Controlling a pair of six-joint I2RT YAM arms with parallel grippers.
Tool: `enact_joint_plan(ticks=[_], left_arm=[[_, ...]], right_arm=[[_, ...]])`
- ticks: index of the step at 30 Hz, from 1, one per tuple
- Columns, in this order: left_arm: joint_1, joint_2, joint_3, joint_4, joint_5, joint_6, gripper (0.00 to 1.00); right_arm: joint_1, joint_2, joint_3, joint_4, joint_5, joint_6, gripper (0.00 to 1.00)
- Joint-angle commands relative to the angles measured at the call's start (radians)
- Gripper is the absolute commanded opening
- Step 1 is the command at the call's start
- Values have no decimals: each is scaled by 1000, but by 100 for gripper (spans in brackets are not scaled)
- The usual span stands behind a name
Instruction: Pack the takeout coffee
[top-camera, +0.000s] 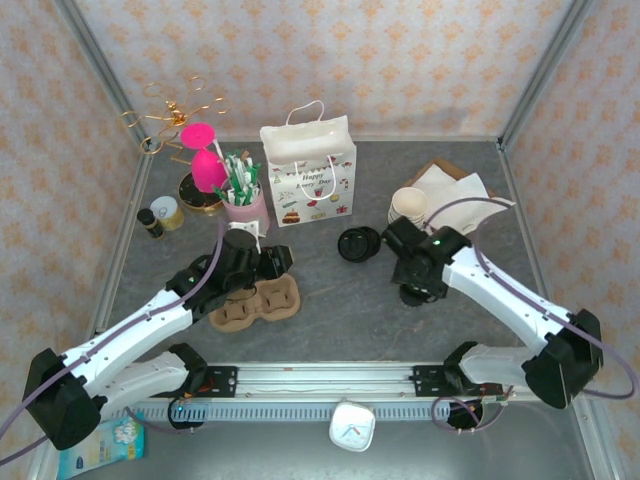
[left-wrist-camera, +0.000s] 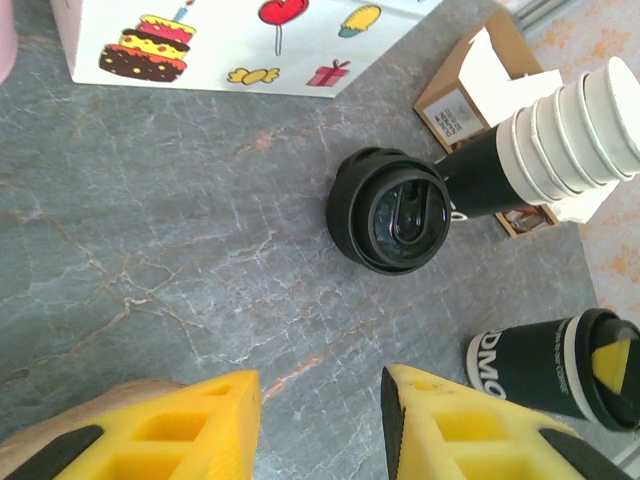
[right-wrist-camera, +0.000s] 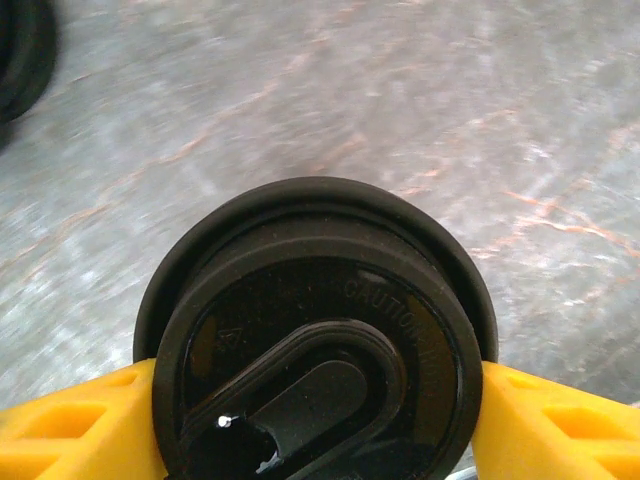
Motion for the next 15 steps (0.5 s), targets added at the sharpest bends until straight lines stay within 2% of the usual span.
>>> enact_joint_plan(ticks=[1, 7, 13, 15], left_arm=[[-7, 6, 33, 51, 13, 15, 39], [-7, 8, 37, 45, -9, 30, 40], [-7, 13, 34, 39, -17, 34, 40], [-7, 15, 35, 42, -18, 35, 40]], right_arm=[[-82, -48, -28, -22, 54, -51, 71], [-233, -74, -69, 14, 47, -138, 71], [-268, -70, -77, 27, 36, -150, 74], [-275, -69, -71, 20, 39, -148, 79]])
